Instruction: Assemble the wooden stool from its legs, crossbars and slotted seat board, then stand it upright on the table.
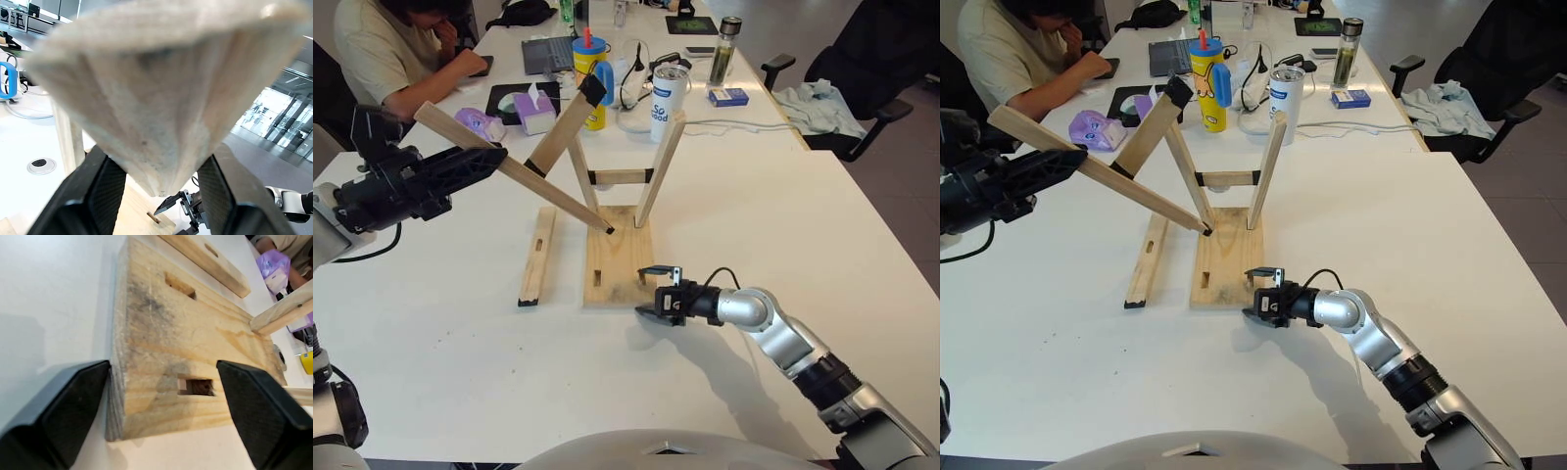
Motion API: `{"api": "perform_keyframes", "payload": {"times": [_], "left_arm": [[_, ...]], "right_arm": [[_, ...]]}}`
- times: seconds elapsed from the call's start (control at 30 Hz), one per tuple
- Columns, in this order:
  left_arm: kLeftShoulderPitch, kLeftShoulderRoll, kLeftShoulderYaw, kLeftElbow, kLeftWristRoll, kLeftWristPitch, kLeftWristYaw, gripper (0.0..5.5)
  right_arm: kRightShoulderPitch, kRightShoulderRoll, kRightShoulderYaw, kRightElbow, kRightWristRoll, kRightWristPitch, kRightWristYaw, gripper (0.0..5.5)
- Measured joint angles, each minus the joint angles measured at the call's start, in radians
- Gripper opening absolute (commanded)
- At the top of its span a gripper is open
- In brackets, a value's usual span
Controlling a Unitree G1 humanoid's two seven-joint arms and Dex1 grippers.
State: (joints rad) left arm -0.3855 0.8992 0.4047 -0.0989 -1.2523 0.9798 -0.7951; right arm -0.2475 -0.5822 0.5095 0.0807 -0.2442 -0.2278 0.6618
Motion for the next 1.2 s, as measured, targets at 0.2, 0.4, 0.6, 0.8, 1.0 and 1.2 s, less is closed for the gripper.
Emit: {"api": "perform_keyframes", "payload": {"times": [0.2, 0.4, 0.6, 0.8, 1.0, 1.2], "left_arm": [[0.025, -0.041, -0.018, -0.069, 0.065, -0.027, 0.018, 2.04], [0.039, -0.102, -0.069, -0.122, 0.166, -0.093, 0.04, 2.04], [0.037, -0.114, -0.175, -0.13, 0.27, -0.13, 0.004, 2.04], [-0.004, -0.118, -0.281, -0.114, 0.391, -0.194, -0.089, 2.04], [-0.065, -0.143, -0.415, -0.035, 0.536, -0.282, -0.189, 2.04], [-0.102, -0.134, -0.441, 0.036, 0.61, -0.347, -0.281, 2.04]], "right_arm": [[-0.05, -0.068, -0.069, 0.099, -0.026, -0.079, 0.01, 4.06], [-0.05, -0.079, -0.131, 0.07, 0.085, -0.021, 0.102, 4.06], [0.025, 0.101, -0.271, -0.109, 0.584, 0.412, 0.099, 3.28], [0.088, 0.268, -0.3, -0.146, 0.612, 0.638, -0.14, 3.28], [0.105, 0.326, -0.299, -0.075, 0.562, 0.644, -0.207, 3.28], [0.113, 0.312, -0.257, -0.099, 0.521, 0.645, -0.176, 3.28]]}}
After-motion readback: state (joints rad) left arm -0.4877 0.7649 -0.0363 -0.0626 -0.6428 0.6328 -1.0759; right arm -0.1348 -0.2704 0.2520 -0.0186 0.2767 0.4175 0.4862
